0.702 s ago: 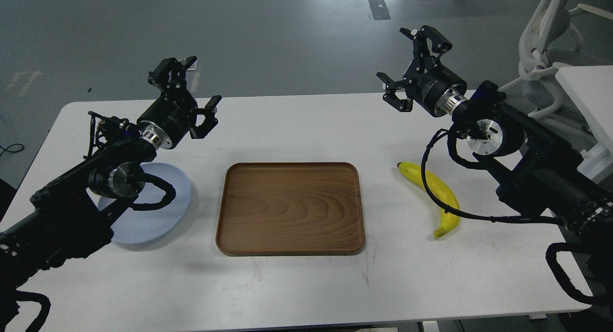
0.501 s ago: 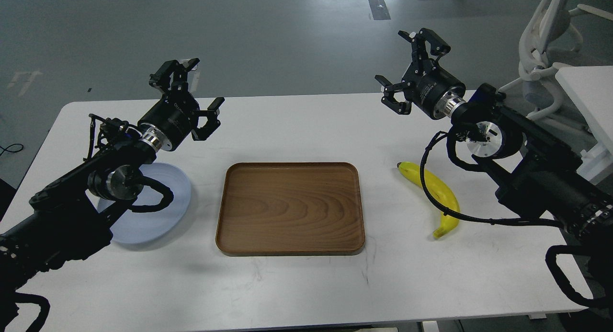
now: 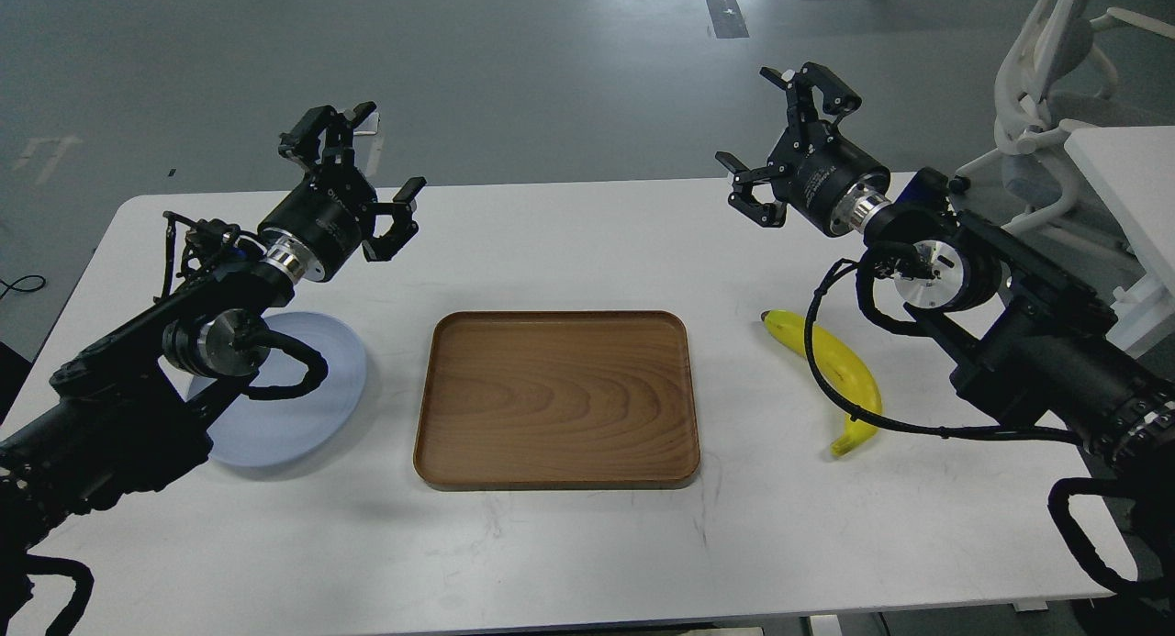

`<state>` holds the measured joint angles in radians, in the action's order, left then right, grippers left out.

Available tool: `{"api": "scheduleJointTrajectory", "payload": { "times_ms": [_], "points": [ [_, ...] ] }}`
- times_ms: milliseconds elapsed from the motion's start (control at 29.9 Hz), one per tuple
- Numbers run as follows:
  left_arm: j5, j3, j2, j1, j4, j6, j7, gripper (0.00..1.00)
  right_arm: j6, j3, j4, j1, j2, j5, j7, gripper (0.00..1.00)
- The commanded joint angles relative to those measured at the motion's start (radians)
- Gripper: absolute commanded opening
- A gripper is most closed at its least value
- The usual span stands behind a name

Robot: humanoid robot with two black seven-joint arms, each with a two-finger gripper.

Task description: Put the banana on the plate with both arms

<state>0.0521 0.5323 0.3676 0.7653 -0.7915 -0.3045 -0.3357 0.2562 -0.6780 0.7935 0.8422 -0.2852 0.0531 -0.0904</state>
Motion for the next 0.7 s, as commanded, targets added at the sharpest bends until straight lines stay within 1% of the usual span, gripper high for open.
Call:
{"api": "scheduleJointTrajectory", "payload": {
  "times_ms": [0,669],
  "points": [
    [0.002,0.000,0.001,0.000,0.000,-0.001,0.001,0.98,0.000,0.002,0.000,0.003,0.001,0.001,0.000,1.00],
    [0.000,-0.002,0.002,0.000,0.000,0.002,0.000,0.98,-0.002,0.017,-0.002,0.015,0.000,0.002,0.011,1.00]
  ]
}}
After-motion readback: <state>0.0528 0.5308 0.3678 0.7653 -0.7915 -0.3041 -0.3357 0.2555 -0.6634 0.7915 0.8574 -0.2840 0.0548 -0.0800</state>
